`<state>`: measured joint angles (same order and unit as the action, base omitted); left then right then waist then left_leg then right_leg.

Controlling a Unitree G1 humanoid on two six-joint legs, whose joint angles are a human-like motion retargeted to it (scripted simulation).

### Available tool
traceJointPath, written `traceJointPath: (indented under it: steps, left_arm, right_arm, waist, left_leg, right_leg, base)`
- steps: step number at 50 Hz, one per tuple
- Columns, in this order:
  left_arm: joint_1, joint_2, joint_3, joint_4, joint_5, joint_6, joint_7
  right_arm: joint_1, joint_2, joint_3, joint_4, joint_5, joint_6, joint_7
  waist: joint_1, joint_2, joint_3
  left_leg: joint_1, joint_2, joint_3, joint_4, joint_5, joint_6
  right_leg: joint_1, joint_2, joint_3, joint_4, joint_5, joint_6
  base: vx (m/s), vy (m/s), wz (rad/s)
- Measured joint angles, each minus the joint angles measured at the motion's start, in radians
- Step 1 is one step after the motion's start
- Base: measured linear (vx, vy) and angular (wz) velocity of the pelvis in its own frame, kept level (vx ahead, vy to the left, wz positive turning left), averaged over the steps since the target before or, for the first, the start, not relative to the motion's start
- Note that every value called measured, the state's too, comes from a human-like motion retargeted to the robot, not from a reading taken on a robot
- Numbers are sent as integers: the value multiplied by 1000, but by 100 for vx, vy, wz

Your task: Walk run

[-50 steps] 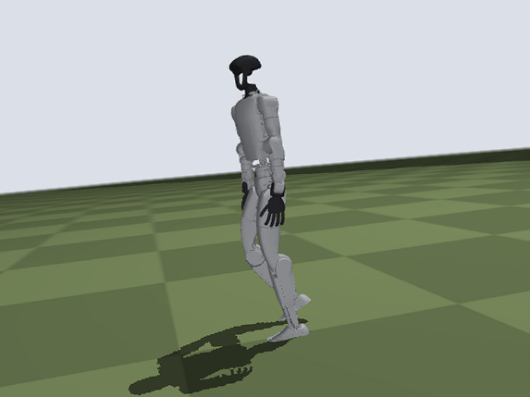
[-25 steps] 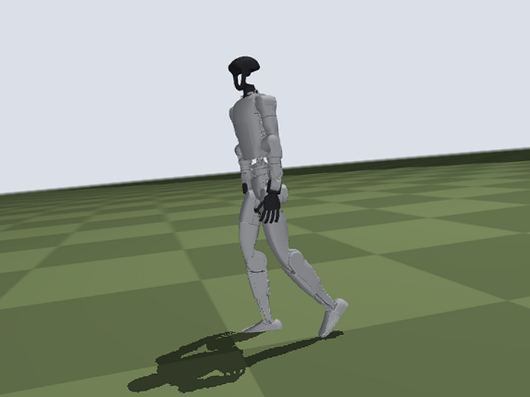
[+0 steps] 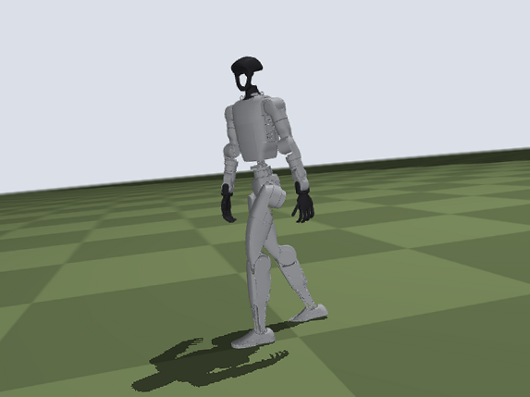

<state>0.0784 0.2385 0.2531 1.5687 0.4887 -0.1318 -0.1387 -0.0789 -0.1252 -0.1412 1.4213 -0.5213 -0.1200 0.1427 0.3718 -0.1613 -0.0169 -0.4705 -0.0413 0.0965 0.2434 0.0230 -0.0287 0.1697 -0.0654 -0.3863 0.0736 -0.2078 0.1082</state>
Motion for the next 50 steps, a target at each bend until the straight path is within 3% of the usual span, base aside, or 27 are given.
traceJointPath:
  steps: [5,10,11,15,18,23,27,32,35,37,43,45,48,50]
  left_arm:
    - [-3,-7,1,2,-12,15,-7]
    - [-35,-12,-33,-29,-27,5,-11]
    - [-49,-12,-34,-37,-29,4,-18]
    - [-127,-3,-47,-63,-52,2,-45]
    - [-182,0,-65,-84,-68,-4,-54]
    - [-269,3,-98,-122,-84,-22,-70]
    - [-328,2,-125,-137,-89,-35,-85]
    - [-345,-5,-150,-156,-92,-46,-100]
    - [-319,-5,-155,-163,-75,-52,-117]
    - [-289,-4,-157,-162,-37,-56,-127]
    - [-189,-11,-157,-127,86,-53,-95]
    - [-162,-15,-155,-115,116,-50,-84]
    - [-129,-22,-129,-102,134,-39,-71]
    - [-104,-28,-103,-94,133,-32,-64]
  right_arm:
    - [48,5,4,1,-51,-7,23]
    - [94,-7,-1,18,-95,-18,-36]
    - [96,-10,-1,22,-109,-17,-52]
    - [111,-15,-18,31,-126,-12,-76]
    - [133,-8,-46,35,-112,-8,-63]
    - [169,-1,-82,36,-80,2,-45]
    - [198,10,-103,24,-40,-9,-43]
    - [217,22,-121,14,-20,-13,-52]
    - [211,18,-121,22,-18,-9,-38]
    - [205,14,-126,26,-19,-5,-22]
    - [182,8,-126,42,8,8,-42]
    - [171,1,-123,42,20,9,-48]
    - [128,-21,-106,49,12,16,-38]
    - [94,-33,-92,54,-6,25,-42]
  waist:
    - [2,-1,-22]
    - [-13,85,-51]
    - [-14,93,-49]
    - [-58,93,-34]
    - [-111,79,-31]
    - [-169,62,-15]
    - [-193,69,-9]
    - [-196,92,-19]
    - [-226,89,-27]
    - [-235,91,-32]
    - [-210,42,-22]
    - [-195,13,-14]
    - [-183,2,-7]
    - [-170,7,1]
  left_leg:
    - [7,-24,-93,110,-72,68]
    - [134,55,-92,67,-145,107]
    - [157,64,-79,57,-156,110]
    - [240,49,-53,-16,-166,126]
    - [284,15,-64,-62,-167,133]
    - [366,-40,-92,-108,-199,141]
    - [433,-42,-107,-131,-236,132]
    - [495,-32,-138,-120,-293,127]
    - [534,-44,-147,-98,-299,118]
    - [549,-43,-135,-61,-256,107]
    - [470,-31,6,274,46,84]
    - [404,-24,53,442,44,83]
    - [294,67,154,603,-42,105]
    - [229,91,171,622,-67,81]
  right_leg:
    - [14,-50,20,125,165,106]
    - [-84,-109,-108,500,442,74]
    - [-129,-131,-104,586,455,65]
    - [-339,-174,-57,803,308,95]
    - [-469,-151,-11,751,235,102]
    - [-579,-147,-25,402,131,-51]
    - [-637,-87,28,134,33,-150]
    - [-661,-61,27,84,42,-215]
    - [-642,-100,-31,149,112,-192]
    - [-647,-94,59,202,143,-186]
    - [-482,-149,30,154,82,-174]
    - [-435,-170,42,132,64,-161]
    - [-370,-172,-3,95,45,-157]
    - [-329,-150,-9,67,36,-156]
  base:
    - [67,11,-43]
    - [68,12,-50]
    - [39,6,-79]
    - [47,1,-4]
    - [46,-6,61]
    - [43,-10,44]
    - [51,-16,40]
    - [59,-21,13]
    - [59,-15,41]
    - [68,-20,35]
    - [60,-19,12]
    - [48,-17,29]
    - [56,-21,27]
    - [37,-14,-8]
